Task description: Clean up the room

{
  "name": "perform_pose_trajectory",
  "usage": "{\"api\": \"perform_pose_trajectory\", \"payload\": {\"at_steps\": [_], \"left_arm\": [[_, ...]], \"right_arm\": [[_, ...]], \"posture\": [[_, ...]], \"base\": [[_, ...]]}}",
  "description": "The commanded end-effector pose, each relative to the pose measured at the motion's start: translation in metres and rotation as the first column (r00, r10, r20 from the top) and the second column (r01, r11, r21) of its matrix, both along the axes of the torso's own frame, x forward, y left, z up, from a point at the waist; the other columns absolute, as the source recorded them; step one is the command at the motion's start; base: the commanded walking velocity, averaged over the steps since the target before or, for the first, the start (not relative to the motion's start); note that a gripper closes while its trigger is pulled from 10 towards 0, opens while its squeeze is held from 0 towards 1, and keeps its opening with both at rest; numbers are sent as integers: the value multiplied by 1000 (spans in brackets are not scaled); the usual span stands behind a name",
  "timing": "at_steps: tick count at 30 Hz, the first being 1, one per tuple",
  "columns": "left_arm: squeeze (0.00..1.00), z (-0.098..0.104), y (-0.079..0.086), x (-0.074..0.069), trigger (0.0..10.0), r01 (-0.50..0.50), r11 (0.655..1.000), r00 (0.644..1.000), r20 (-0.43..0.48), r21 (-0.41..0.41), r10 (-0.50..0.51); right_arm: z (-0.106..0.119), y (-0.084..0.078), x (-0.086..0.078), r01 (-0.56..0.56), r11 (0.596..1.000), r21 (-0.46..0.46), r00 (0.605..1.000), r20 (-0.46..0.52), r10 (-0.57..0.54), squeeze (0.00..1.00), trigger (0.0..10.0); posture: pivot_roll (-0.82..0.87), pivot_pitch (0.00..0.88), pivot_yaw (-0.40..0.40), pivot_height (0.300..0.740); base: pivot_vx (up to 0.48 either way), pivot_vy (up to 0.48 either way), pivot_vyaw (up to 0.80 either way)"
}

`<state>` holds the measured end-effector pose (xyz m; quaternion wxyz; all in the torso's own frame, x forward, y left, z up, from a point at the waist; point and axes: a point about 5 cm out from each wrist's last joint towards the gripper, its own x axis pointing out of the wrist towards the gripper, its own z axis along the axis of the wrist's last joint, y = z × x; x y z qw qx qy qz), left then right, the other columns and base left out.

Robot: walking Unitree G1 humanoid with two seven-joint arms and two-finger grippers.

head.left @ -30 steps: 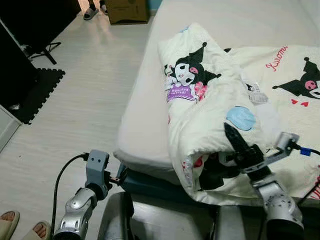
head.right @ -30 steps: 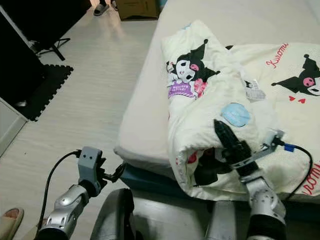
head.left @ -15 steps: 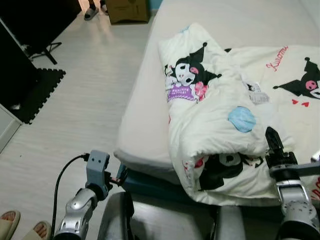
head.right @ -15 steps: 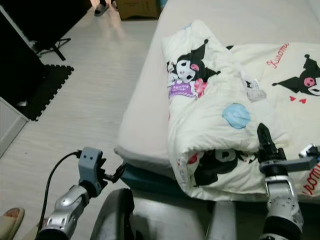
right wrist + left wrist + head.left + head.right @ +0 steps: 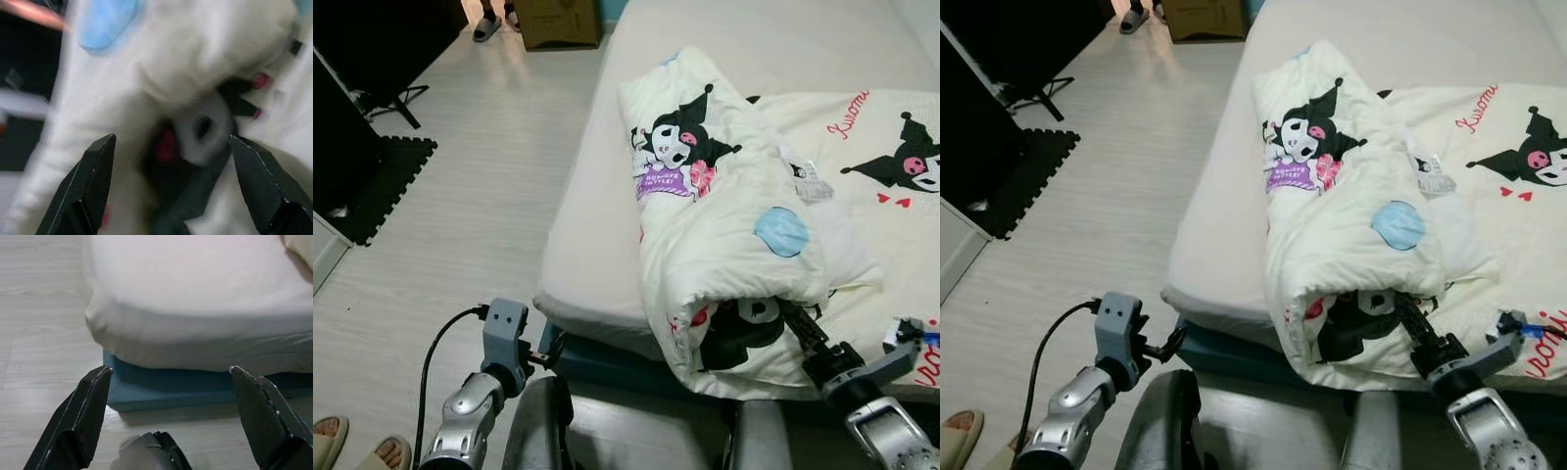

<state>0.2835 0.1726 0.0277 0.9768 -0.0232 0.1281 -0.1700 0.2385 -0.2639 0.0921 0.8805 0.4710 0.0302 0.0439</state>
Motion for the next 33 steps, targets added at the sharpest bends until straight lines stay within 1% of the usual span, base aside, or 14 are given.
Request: {"api": "perform_pose_trajectory", "payload": {"at_steps": [1,3,4,6,9,10,12,14,16,20,24,29,32,33], "left_arm": [[0,-8,3,-6,10000,-5,1000,999,-35,-1,5],[0,-8,2,-6,10000,-2,1000,999,-35,-2,2],[0,-8,2,-6,10000,-2,1000,999,-35,-2,2],[0,-8,1,-5,10000,-1,1000,999,-35,-4,0],[0,-8,1,-5,10000,1,1000,999,-34,-5,-1],[0,-8,1,-5,10000,1,1000,999,-34,-5,-1],[0,-8,1,-6,10000,0,1000,999,-34,-6,0],[0,-8,1,-6,10000,0,1000,999,-33,-6,0],[0,-7,1,-5,10000,-1,1000,1000,-30,-6,1],[0,-7,1,-5,10000,-2,1000,1000,-27,-6,2],[0,-7,2,-5,10000,-5,1000,1000,-26,-6,4],[0,-7,2,-6,10000,-6,1000,1000,-27,-6,6],[0,-6,2,-5,10000,-7,1000,1000,-25,-7,7],[0,-6,2,-5,10000,-7,1000,1000,-25,-7,7]], "right_arm": [[2,7,-1,22,998,50,998,53,-24,0,10000],[-2,17,2,43,990,136,996,75,-54,0,10000],[-2,17,2,43,990,136,996,75,-54,0,10000],[-11,30,9,50,984,170,998,37,-57,0,10000],[-12,34,13,68,981,182,997,16,-72,0,10000],[-12,34,13,68,981,182,997,16,-72,0,10000],[-16,33,26,118,982,147,993,-38,-114,0,10000],[-17,32,28,126,982,137,992,-46,-121,0,10000],[-15,26,37,177,979,99,983,-58,-172,0,10000],[-12,22,43,202,974,103,979,-52,-198,0,10000],[-3,21,58,209,969,128,977,17,-213,0,10000],[-2,22,65,218,967,131,975,18,-222,0,10000],[-2,26,82,214,968,133,976,0,-216,0,10000],[-2,26,82,214,968,133,976,0,-216,0,10000]], "posture": [[122,259,93,522],[121,260,92,522],[121,260,92,522],[128,262,95,522],[128,263,96,522],[128,263,96,522],[132,262,94,522],[132,262,94,522],[137,262,91,522],[139,264,90,522],[148,261,89,522],[150,259,90,522],[150,257,91,522],[150,257,91,522]], "base": [[0,0,0],[0,0,0],[0,0,0],[0,0,0],[0,0,0],[0,0,0],[0,0,0],[0,0,0],[0,0,0],[0,0,0],[0,0,0],[0,0,0],[0,0,0],[0,0,0]]}}
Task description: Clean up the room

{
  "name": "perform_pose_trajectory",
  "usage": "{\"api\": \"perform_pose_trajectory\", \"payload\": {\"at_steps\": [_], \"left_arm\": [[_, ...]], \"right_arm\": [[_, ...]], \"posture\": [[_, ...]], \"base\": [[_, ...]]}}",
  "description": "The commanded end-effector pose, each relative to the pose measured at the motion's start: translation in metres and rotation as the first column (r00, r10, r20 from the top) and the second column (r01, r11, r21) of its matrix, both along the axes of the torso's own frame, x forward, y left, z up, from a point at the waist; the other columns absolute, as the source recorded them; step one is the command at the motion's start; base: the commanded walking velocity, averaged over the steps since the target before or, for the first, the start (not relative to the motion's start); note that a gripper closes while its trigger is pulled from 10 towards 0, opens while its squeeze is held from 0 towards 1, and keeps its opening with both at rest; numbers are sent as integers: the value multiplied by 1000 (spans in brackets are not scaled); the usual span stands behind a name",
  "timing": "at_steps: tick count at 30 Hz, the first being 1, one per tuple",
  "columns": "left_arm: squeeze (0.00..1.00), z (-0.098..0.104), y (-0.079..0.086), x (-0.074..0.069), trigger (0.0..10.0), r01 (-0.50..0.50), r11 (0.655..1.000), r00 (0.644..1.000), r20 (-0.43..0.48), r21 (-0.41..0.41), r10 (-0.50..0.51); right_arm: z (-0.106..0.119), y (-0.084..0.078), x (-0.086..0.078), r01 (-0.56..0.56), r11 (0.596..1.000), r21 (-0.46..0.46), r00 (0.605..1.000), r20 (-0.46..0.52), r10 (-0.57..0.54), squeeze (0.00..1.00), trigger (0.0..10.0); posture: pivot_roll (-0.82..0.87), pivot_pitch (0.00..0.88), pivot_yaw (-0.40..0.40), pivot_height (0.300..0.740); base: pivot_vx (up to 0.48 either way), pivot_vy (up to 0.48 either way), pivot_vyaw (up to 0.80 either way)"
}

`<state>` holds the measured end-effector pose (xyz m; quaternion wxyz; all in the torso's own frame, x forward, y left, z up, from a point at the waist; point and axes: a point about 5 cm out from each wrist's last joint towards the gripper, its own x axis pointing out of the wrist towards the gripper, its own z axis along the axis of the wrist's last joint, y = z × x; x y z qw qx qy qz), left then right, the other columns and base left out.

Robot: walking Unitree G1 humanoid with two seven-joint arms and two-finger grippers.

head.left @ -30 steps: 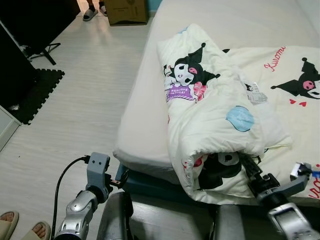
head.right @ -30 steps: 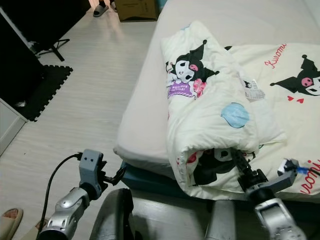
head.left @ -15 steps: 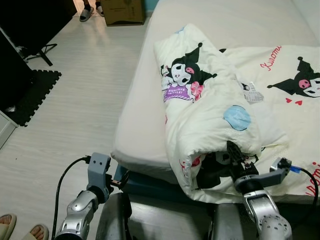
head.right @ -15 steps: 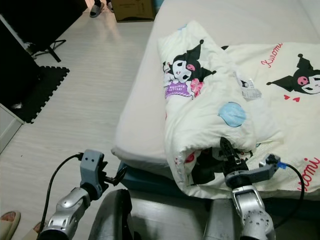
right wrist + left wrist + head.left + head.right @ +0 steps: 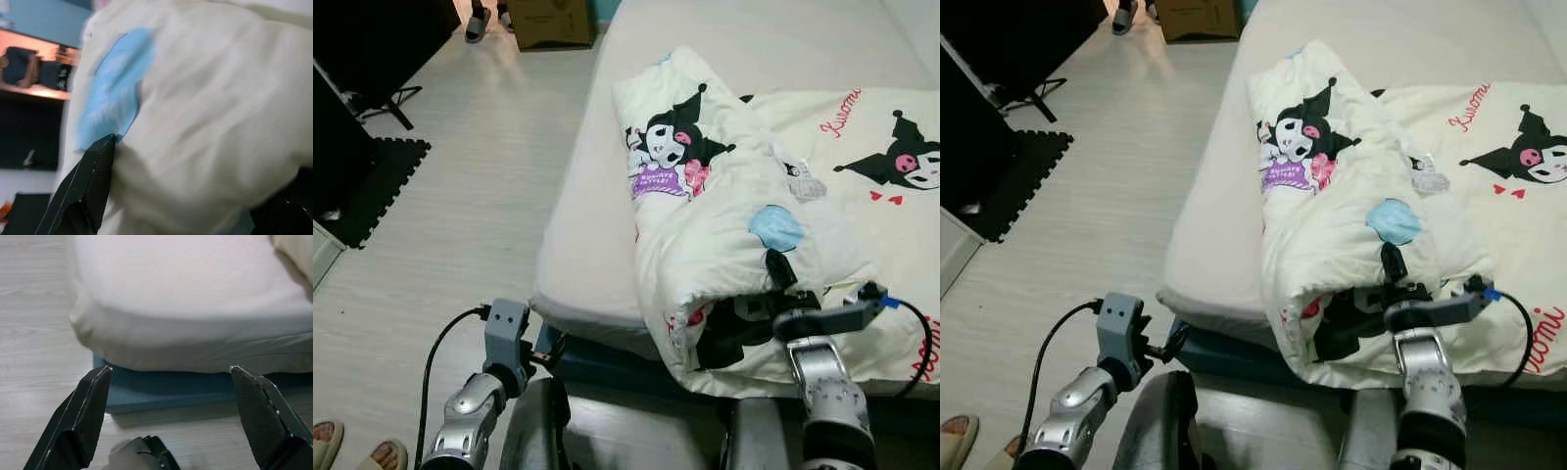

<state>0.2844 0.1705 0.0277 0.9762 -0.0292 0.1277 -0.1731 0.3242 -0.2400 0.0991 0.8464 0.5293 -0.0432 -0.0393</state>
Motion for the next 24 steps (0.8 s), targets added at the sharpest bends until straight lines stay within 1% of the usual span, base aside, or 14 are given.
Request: {"api": "perform_pose_trajectory", "payload": {"at_steps": [1,2,3,5,13,15,16,18,19,20,21,22,23,24], "left_arm": [[0,-6,4,-6,10000,-11,1000,1000,-23,6,11],[0,-6,4,-6,10000,-11,1000,1000,-22,5,11],[0,-6,3,-6,10000,-10,1000,1000,-21,5,10],[0,-6,3,-5,10000,-11,1000,1000,-20,3,11],[0,-6,4,-6,10000,-20,1000,1000,-21,0,20],[0,-7,3,-6,10000,-21,1000,1000,-20,-2,21],[0,-7,3,-6,10000,-21,1000,1000,-20,-2,21],[0,-7,2,-6,10000,-21,1000,1000,-21,-4,21],[0,-7,1,-6,10000,-20,1000,1000,-23,-6,20],[0,-7,1,-6,10000,-19,1000,1000,-24,-7,19],[0,-8,1,-5,10000,-18,1000,1000,-25,-8,18],[0,-8,-1,-5,10000,-16,1000,1000,-25,-9,16],[0,-7,-2,-5,10000,-15,1000,1000,-25,-10,14],[0,-7,-2,-5,10000,-15,1000,1000,-25,-10,14]], "right_arm": [[-10,5,0,-8,1000,5,999,-33,8,0,10000],[-10,7,3,-12,1000,8,999,-35,12,0,10000],[-8,10,7,-17,1000,10,1000,-23,17,0,0],[-3,15,13,-31,1000,-3,999,10,31,0,0],[10,25,23,-68,996,-57,992,103,74,0,0],[15,32,24,-115,983,-144,984,123,133,0,0],[15,32,24,-115,983,-144,984,123,133,0,0],[16,48,25,-204,927,-314,964,99,245,0,0],[16,75,21,-323,853,-411,915,93,392,0,0],[15,95,16,-401,788,-466,866,86,492,0,0],[14,106,13,-444,750,-490,832,85,548,0,0],[10,129,3,-523,649,-552,756,52,653,0,0],[1,153,-10,-599,535,-595,663,7,749,0,0],[1,153,-10,-599,535,-595,663,7,749,0,0]], "posture": [[151,259,92,522],[151,260,92,522],[154,259,90,522],[155,259,88,522],[156,257,82,522],[148,257,81,522],[148,257,81,522],[143,256,81,522],[134,255,82,522],[134,255,82,522],[134,255,82,522],[126,255,82,522],[122,256,82,522],[122,256,82,522]], "base": [[0,0,0],[0,0,0],[0,0,0],[0,0,0],[0,0,0],[0,0,0],[0,0,0],[0,0,0],[0,0,0],[0,0,0],[0,0,0],[0,0,0],[0,0,0],[0,0,0]]}}
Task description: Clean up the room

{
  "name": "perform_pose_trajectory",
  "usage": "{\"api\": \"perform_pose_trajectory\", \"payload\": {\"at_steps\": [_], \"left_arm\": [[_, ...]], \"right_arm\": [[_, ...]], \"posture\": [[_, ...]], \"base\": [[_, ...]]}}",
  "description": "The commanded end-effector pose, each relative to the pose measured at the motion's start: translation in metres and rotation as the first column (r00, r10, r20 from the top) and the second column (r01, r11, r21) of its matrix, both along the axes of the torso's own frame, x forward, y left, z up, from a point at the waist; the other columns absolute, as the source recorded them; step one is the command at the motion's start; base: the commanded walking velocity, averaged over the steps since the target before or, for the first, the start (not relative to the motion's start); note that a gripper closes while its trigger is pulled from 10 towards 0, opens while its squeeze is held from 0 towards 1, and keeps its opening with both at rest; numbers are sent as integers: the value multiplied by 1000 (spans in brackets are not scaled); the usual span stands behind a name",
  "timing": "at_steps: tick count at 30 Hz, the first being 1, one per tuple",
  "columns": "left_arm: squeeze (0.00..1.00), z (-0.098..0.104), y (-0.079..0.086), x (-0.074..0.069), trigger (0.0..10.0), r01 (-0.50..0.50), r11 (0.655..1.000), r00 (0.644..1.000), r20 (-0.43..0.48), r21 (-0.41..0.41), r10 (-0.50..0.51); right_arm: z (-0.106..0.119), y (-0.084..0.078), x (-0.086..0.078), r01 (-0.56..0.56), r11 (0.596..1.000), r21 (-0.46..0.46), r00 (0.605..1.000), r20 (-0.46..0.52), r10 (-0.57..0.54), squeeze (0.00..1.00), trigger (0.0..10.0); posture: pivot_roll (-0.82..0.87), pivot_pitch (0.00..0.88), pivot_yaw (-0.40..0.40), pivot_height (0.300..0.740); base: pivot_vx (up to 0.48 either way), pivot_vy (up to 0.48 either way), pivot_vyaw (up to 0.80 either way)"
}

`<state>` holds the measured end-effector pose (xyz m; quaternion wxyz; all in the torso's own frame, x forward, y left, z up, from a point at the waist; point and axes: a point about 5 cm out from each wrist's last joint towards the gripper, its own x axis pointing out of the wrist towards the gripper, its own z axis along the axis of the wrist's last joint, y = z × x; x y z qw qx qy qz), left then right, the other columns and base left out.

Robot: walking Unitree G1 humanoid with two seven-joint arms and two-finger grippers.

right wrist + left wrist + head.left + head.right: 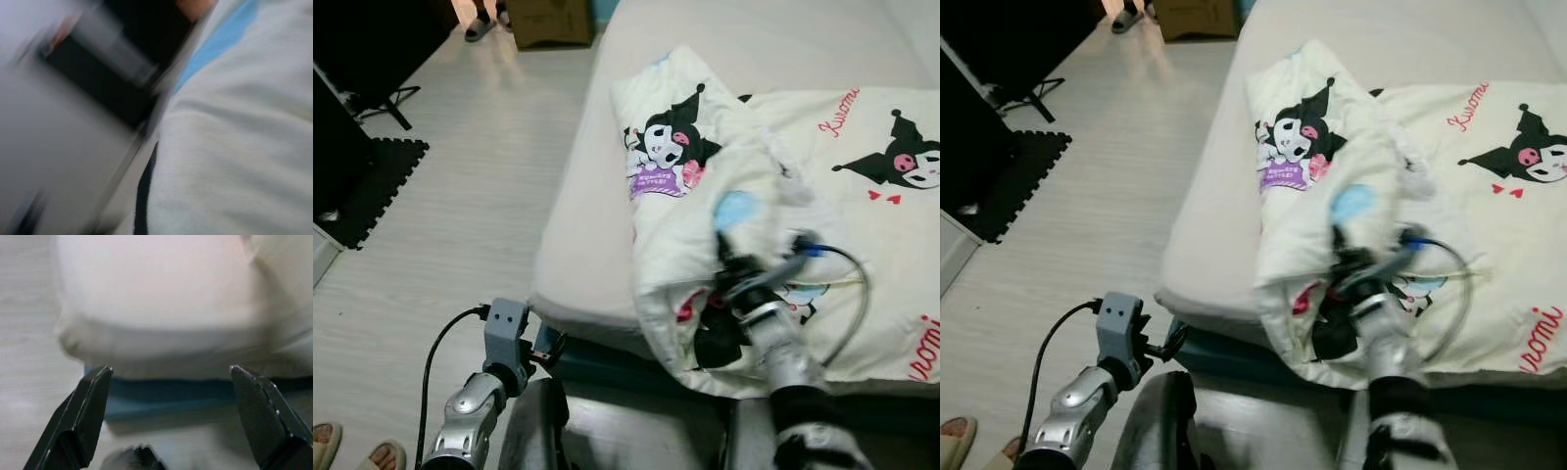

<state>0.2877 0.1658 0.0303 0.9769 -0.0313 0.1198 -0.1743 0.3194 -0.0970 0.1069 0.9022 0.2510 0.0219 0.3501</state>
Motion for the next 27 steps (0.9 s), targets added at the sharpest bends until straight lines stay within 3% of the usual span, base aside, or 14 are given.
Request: {"api": "perform_pose_trajectory", "payload": {"at_steps": [1,2,3,5,6,7,10,11,12,20,21,25,26,27], "left_arm": [[0,-10,2,-8,10000,-14,1000,999,-40,-4,14],[0,-10,1,-7,10000,-13,1000,999,-41,-5,13],[0,-10,1,-7,10000,-13,1000,999,-41,-5,13],[0,-10,0,-7,10000,-12,1000,999,-42,-6,12],[0,-10,0,-7,10000,-12,1000,999,-42,-6,12],[0,-11,-1,-7,10000,-10,1000,999,-43,-9,9],[0,-11,-2,-8,10000,-9,1000,999,-44,-11,8],[0,-12,-3,-8,10000,-6,1000,999,-46,-11,6],[0,-12,-4,-8,10000,-2,1000,999,-47,-13,2],[0,-12,-7,-6,10000,4,1000,999,-45,-17,-4],[0,-12,-8,-6,10000,6,1000,999,-45,-18,-7],[0,-12,-9,-6,10000,6,1000,999,-45,-20,-7],[0,-12,-9,-5,10000,7,1000,999,-45,-21,-8],[0,-12,-10,-5,10000,8,1000,999,-44,-22,-9]], "right_arm": [[-15,30,-19,-185,980,-77,983,-31,183,0,0],[-25,52,-36,-296,950,-97,955,-51,292,0,0],[-25,52,-36,-296,950,-97,955,-51,292,0,0],[-37,74,-54,-398,910,-117,917,-79,391,0,0],[-37,74,-54,-398,910,-117,917,-79,391,0,0],[-51,92,-65,-425,886,-186,905,-112,411,0,1098],[-57,99,-68,-418,878,-235,908,-129,398,0,1098],[-62,100,-68,-408,865,-291,913,-142,382,0,10000],[-66,100,-68,-390,855,-342,921,-156,358,0,10000],[-59,89,-61,-332,890,-313,942,-158,296,0,10000],[-53,84,-59,-331,915,-230,941,-156,301,1000,10000],[-39,82,-61,-379,921,-93,922,-122,367,1000,10000],[-34,82,-64,-417,907,-59,906,-104,410,1000,10000],[-27,79,-72,-509,859,-52,860,-73,505,1000,10000]], "posture": [[117,256,81,522],[115,257,81,522],[115,257,81,522],[114,256,81,522],[114,256,81,522],[109,257,81,522],[109,257,81,522],[107,256,82,522],[107,256,82,522],[103,254,81,522],[101,251,79,522],[96,248,78,522],[96,247,76,522],[93,246,73,522]], "base": [[0,0,0],[0,0,0],[0,0,0],[0,0,0],[0,0,0],[0,0,0],[0,0,0],[0,0,0],[0,0,0],[0,0,0],[0,0,0],[0,0,0],[0,0,0],[0,0,0]]}}
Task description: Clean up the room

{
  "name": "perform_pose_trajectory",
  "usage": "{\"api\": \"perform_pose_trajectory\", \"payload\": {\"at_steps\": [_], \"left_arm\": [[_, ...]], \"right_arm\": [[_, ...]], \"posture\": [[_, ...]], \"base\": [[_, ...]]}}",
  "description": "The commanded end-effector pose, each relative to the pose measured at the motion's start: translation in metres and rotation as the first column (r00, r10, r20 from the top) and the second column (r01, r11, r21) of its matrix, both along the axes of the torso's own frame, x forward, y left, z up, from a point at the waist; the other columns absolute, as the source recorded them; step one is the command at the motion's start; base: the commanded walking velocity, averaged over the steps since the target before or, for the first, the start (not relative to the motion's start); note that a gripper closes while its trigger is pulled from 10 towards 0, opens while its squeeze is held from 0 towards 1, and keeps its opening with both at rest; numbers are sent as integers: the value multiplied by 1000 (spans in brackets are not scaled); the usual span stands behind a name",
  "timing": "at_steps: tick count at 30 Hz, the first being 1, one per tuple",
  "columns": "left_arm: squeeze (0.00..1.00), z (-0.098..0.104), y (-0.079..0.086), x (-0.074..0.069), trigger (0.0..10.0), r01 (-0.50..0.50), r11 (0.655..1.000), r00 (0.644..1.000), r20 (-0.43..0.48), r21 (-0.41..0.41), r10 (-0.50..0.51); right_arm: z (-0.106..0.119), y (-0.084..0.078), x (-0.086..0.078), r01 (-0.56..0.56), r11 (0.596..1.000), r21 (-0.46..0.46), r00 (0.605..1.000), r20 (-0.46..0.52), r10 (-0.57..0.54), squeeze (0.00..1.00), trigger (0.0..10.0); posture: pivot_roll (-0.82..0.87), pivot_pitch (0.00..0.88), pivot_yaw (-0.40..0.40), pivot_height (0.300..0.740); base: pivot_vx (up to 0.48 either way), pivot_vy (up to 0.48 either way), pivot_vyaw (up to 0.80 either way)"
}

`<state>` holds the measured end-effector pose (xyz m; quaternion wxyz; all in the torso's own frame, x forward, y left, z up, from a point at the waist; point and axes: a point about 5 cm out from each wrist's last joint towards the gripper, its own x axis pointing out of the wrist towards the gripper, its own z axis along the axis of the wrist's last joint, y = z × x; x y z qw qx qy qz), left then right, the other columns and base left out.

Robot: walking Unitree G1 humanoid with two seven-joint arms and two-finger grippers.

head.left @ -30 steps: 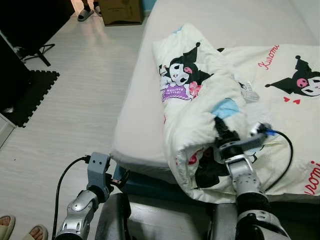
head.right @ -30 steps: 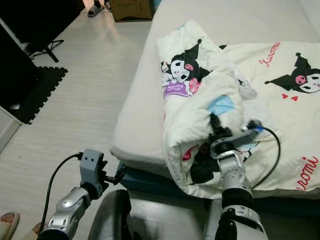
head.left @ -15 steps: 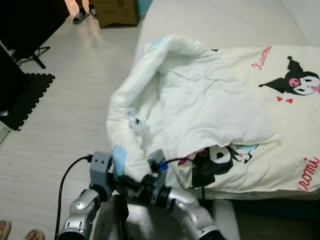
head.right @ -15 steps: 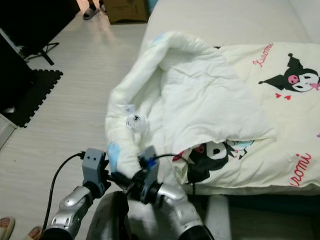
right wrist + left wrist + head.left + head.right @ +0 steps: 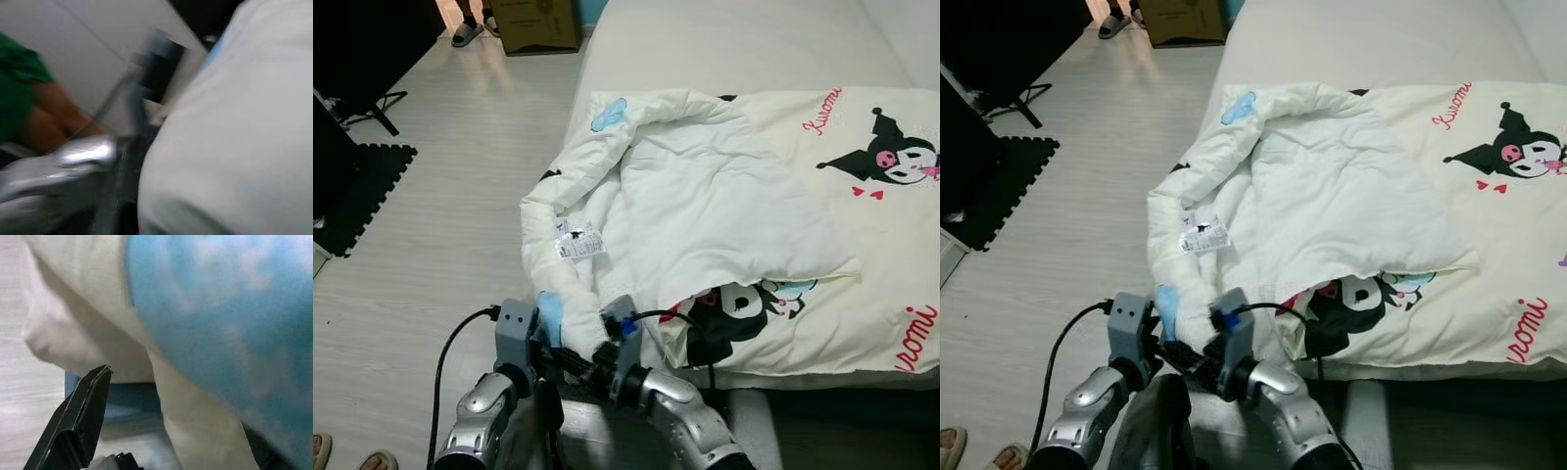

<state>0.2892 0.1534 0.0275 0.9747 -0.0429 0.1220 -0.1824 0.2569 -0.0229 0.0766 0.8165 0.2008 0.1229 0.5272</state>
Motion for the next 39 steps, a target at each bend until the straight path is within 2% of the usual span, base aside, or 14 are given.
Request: {"api": "perform_pose_trajectory", "payload": {"at_steps": [1,12,15,18,20,21,22,23,24,25,27,28,29,39], "left_arm": [[0,-9,1,-6,10000,-4,1000,999,-35,1,4],[0,-9,-3,-6,10000,-5,1000,999,-33,-8,5],[0,-10,-1,-7,10000,-10,1000,999,-34,-8,9],[0,-11,0,-8,10000,-11,1000,999,-35,-6,11],[0,-11,0,-8,10000,-10,1000,999,-35,-4,10],[0,-11,0,-8,10000,-10,1000,999,-35,-4,10],[0,-11,1,-8,10000,-8,1000,999,-35,-3,8],[0,-11,1,-9,10000,-7,1000,999,-35,-2,7],[0,-11,1,-9,10000,-7,1000,999,-35,-2,7],[0,-11,2,-9,10000,-6,1000,999,-35,0,6],[0,-11,3,-9,10000,-5,1000,999,-33,3,5],[0,-11,3,-9,10000,-5,1000,999,-33,3,5],[0,-10,6,-9,10000,-8,1000,999,-31,8,9],[0,-9,11,-12,10000,-18,1000,1000,-24,13,18]], "right_arm": [[6,3,-14,-138,990,39,990,1,138,1000,10000],[27,-41,-32,-353,935,-34,933,59,355,1000,10000],[65,-86,3,-93,984,150,987,142,72,1000,10000],[83,-122,37,215,931,293,959,115,-258,1000,10000],[84,-160,68,544,762,351,822,-42,-568,882,10000],[84,-160,68,544,762,351,822,-42,-568,882,10000],[77,-180,78,694,642,325,705,-127,-698,510,10000],[72,-191,83,772,562,297,622,-174,-763,510,10000],[72,-191,83,772,562,297,622,-174,-763,510,10000],[64,-206,85,848,461,260,519,-236,-822,0,10000],[49,-230,83,930,317,184,361,-314,-878,0,10000],[49,-230,83,930,317,184,361,-314,-878,0,10000],[39,-253,74,973,196,124,227,-336,-914,0,10000],[21,-312,47,995,-94,38,-72,-394,-916,0,10000]], "posture": [[93,246,73,522],[91,248,60,522],[92,249,59,522],[98,250,60,522],[99,250,62,522],[99,250,62,522],[106,248,64,522],[106,248,64,522],[106,248,64,522],[107,247,64,522],[110,245,66,522],[110,245,66,522],[117,243,65,522],[141,258,67,522]], "base": [[0,0,0],[0,0,0],[0,0,0],[0,0,0],[0,0,0],[0,0,0],[0,0,0],[0,0,0],[0,0,0],[0,0,0],[0,0,0],[0,0,0],[0,0,0],[0,0,0]]}}
